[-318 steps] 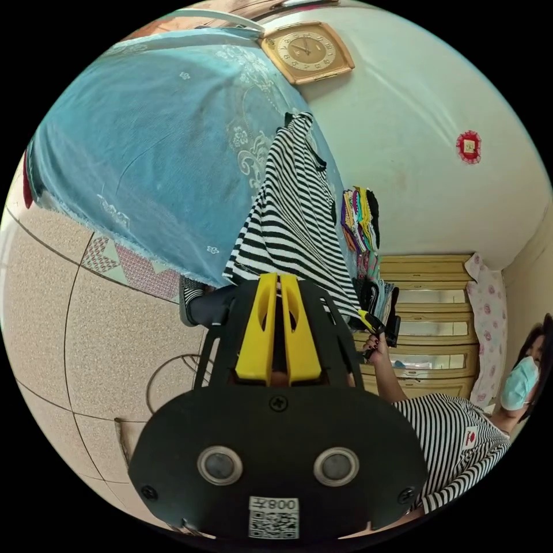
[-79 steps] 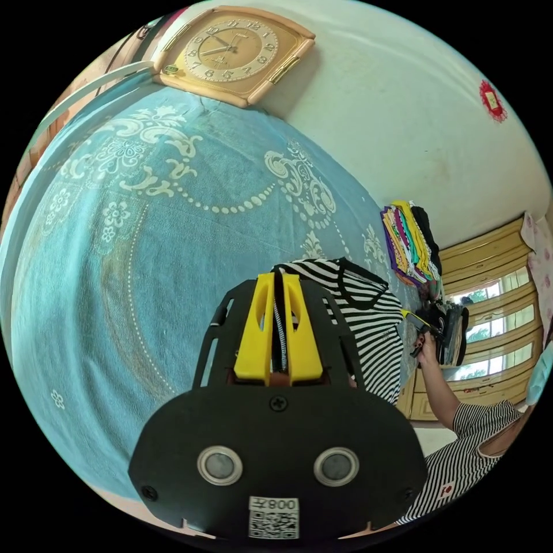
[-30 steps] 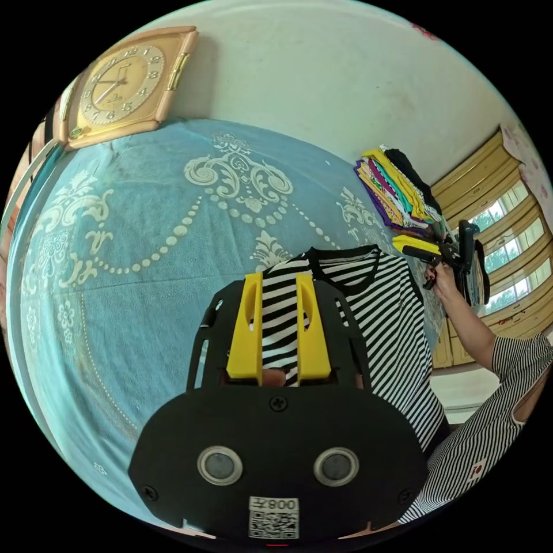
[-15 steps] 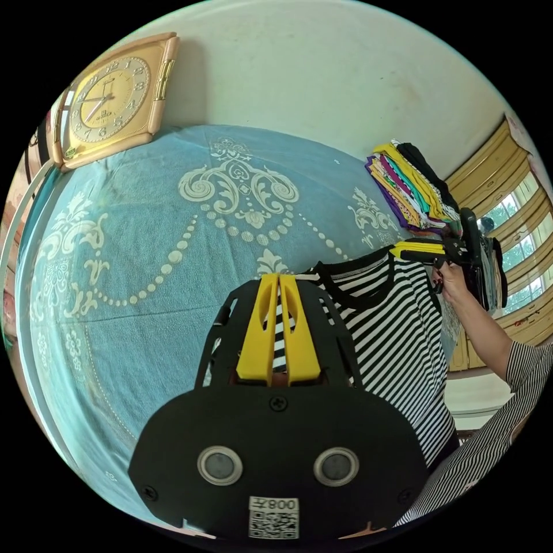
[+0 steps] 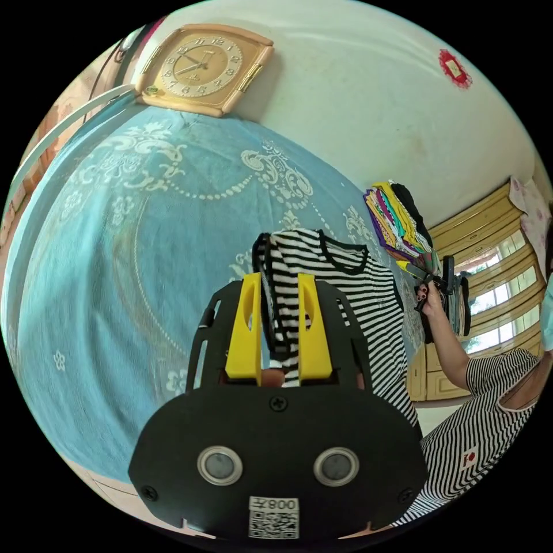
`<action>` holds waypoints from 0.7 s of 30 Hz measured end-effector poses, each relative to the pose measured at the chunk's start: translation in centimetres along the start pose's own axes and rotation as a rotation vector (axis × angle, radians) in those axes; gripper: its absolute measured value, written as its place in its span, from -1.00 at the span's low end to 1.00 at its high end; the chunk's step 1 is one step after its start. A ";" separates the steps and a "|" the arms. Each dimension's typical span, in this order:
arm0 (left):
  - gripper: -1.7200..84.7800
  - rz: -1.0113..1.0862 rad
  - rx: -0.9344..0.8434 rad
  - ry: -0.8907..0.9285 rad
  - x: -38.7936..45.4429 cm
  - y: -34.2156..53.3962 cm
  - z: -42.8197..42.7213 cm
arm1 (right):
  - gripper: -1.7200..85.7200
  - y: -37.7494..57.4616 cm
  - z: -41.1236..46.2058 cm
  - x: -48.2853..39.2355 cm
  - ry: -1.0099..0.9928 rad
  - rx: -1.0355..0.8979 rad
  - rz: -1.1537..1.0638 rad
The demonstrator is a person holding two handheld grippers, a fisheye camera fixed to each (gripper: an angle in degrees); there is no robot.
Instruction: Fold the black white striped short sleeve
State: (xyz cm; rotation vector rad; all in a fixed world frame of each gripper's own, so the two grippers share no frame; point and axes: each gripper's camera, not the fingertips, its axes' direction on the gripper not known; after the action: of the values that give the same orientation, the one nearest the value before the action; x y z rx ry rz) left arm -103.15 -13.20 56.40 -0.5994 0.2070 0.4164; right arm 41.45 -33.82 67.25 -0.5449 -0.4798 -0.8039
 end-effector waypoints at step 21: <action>-0.89 -0.135 -0.034 0.060 -3.9 7.6 -1.8 | -0.87 17.4 -0.9 6.7 -0.040 -0.112 0.275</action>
State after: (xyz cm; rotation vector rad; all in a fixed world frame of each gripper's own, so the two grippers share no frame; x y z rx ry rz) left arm -110.08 -9.82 52.34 -0.6554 0.2162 0.2720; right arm 59.09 -28.05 65.79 -0.7150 -0.3873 -0.5600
